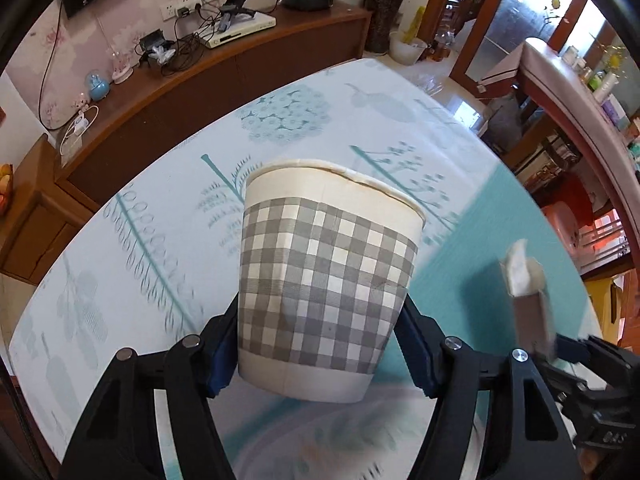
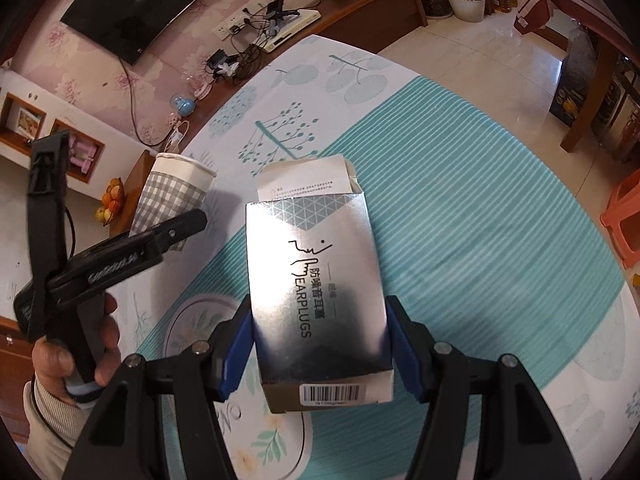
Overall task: Collect trash
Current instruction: 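Carry the paper cup and earplug box down over the black bin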
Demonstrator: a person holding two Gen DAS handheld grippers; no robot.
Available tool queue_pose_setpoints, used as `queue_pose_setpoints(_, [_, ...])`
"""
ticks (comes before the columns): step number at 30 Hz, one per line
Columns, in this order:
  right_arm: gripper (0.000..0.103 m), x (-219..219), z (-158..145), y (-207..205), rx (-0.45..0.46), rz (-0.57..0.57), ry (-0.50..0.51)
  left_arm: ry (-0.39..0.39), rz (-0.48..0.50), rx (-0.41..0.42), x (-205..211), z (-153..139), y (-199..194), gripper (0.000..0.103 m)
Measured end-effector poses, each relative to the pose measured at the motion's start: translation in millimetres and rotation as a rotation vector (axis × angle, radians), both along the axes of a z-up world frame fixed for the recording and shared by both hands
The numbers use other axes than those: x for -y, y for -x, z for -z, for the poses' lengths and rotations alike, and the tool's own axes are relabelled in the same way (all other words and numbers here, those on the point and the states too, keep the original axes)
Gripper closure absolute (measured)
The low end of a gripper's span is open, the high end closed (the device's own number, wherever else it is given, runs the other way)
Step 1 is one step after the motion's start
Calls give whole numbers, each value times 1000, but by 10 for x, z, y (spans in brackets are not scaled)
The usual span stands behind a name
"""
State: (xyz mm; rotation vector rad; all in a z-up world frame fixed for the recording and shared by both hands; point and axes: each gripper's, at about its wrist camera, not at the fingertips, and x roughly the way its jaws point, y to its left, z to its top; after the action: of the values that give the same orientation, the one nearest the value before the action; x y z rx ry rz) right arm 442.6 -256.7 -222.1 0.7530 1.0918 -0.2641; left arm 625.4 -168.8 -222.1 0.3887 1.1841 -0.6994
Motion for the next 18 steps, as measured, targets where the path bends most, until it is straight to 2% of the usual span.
queue_pose_setpoints(5, [41, -102, -220, 294, 23, -36, -13, 37, -8, 29, -212, -447, 499, 36])
queue_pose_setpoints(9, [41, -196, -459, 671, 50, -82, -27, 106, -38, 34, -403, -885, 1010, 36])
queue_pose_setpoints(13, [41, -263, -728, 1063, 79, -144, -28, 156, -55, 64, -579, -1339, 1730, 36])
queue_pose_setpoints(18, [41, -270, -1081, 1607, 123, -251, -21, 167, -114, 82, -741, -1656, 2629, 36])
